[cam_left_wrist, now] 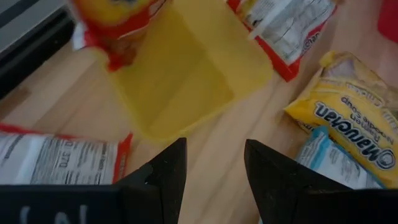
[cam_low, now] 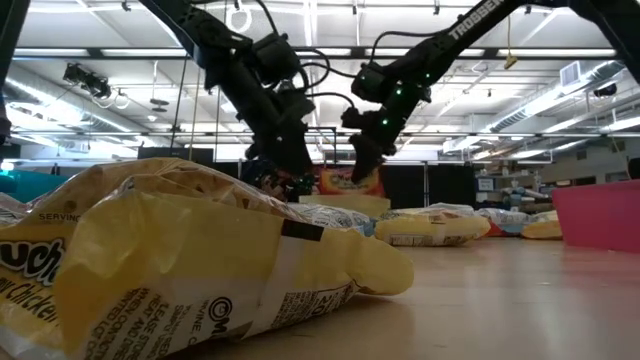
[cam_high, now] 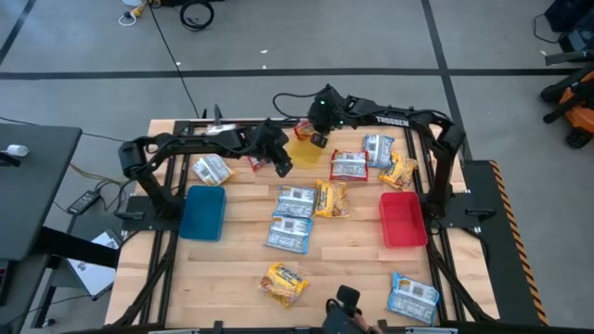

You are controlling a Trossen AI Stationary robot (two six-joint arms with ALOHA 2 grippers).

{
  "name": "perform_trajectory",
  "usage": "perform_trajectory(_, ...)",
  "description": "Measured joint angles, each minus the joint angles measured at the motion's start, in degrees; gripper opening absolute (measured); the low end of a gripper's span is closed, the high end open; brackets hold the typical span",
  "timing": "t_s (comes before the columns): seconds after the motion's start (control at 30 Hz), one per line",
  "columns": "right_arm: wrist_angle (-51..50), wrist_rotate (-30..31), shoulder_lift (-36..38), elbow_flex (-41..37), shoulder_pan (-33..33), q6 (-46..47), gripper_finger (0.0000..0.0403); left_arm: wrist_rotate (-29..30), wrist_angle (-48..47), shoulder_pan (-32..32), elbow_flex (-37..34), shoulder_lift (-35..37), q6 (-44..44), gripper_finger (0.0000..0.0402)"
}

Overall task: Sort Maruchan noodles
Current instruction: Put the bottom left red noodle pack into the yellow bin

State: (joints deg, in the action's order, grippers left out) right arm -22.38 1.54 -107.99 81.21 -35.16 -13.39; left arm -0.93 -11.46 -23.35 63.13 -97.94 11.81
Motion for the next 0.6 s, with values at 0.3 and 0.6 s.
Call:
perform_trajectory(0.3, 1.9, 0.6, -0.5, 0.0, -0.2, 5.8, 0.0057, 0.2, 0.8, -1.6, 0.0, -1.1, -3.5, 0.0165)
perform_trajectory(0.6, 1.8, -2.9, -0.2, 0.0, -0.4, 5.7, 0.0057, -10.6, 3.6, -14.5, 0.1, -1.4, -1.4, 0.0165)
